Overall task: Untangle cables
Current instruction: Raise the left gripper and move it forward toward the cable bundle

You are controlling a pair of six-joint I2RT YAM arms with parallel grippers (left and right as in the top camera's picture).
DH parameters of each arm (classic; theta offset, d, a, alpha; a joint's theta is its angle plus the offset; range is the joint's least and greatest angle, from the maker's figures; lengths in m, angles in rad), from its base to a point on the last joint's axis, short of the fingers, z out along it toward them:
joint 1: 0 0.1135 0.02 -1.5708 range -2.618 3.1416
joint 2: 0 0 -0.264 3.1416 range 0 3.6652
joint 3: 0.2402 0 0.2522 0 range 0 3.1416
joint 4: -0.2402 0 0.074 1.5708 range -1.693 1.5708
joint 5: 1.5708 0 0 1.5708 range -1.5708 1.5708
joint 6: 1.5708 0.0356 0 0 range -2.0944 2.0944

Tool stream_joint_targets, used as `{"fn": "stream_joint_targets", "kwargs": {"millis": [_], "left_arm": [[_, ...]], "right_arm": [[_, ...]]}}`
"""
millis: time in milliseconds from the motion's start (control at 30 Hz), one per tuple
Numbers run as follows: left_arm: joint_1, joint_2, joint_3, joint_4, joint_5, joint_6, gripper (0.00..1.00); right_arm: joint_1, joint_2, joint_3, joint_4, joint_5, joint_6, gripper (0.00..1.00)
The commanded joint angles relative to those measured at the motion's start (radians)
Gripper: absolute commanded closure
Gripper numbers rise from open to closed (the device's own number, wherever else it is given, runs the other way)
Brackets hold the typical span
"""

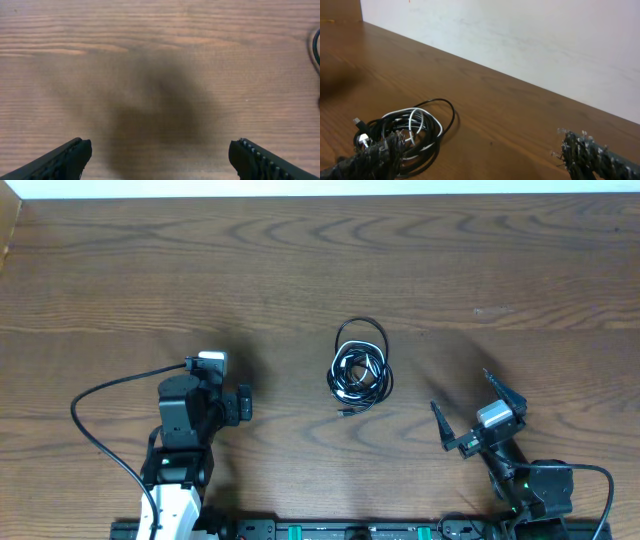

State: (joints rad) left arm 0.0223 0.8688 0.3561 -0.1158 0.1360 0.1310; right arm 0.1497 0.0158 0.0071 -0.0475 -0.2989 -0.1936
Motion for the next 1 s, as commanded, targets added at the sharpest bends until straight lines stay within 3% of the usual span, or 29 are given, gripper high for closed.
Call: {"fn": "stream_joint_targets", "kwargs": {"millis": [0, 367, 733, 967], "left_arm": [[-0.002, 0.014, 0.064, -0.065, 0.008, -0.005, 0.07], [-0.002, 0.059, 0.181, -0.204, 0.013, -0.04, 0.07], [-0.002, 0.146, 0.406, -0.457, 0.013, -0.04, 0.07], [-0.002, 0.161, 0.452, -0.485, 0.02, -0.039, 0.07]], "right_arm": [[-0.002, -0.003, -0.001, -0.005, 0.004, -0.013, 0.01], [-0.002, -0.003, -0.001, -0.005, 0.004, -0.013, 0.01], [-0.002, -0.003, -0.001, -0.005, 0.004, -0.013, 0.01], [-0.002, -0.003, -0.001, -0.005, 0.004, -0.013, 0.01]]}}
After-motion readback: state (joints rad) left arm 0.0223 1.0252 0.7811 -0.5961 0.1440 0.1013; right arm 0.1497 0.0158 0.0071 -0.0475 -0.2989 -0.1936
